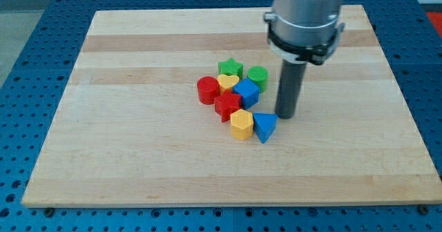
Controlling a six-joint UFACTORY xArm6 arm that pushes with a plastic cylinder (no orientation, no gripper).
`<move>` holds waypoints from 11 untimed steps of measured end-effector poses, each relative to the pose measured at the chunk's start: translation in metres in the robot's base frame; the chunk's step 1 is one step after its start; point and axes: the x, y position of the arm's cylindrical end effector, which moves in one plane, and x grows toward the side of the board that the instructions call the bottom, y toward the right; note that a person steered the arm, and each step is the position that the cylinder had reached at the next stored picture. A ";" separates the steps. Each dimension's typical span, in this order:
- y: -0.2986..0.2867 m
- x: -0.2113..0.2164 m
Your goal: Separate the yellow hexagon from group of blocks
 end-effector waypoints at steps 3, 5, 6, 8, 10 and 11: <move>-0.012 0.032; -0.064 0.031; -0.078 0.031; -0.134 0.031; -0.171 0.026; -0.177 0.011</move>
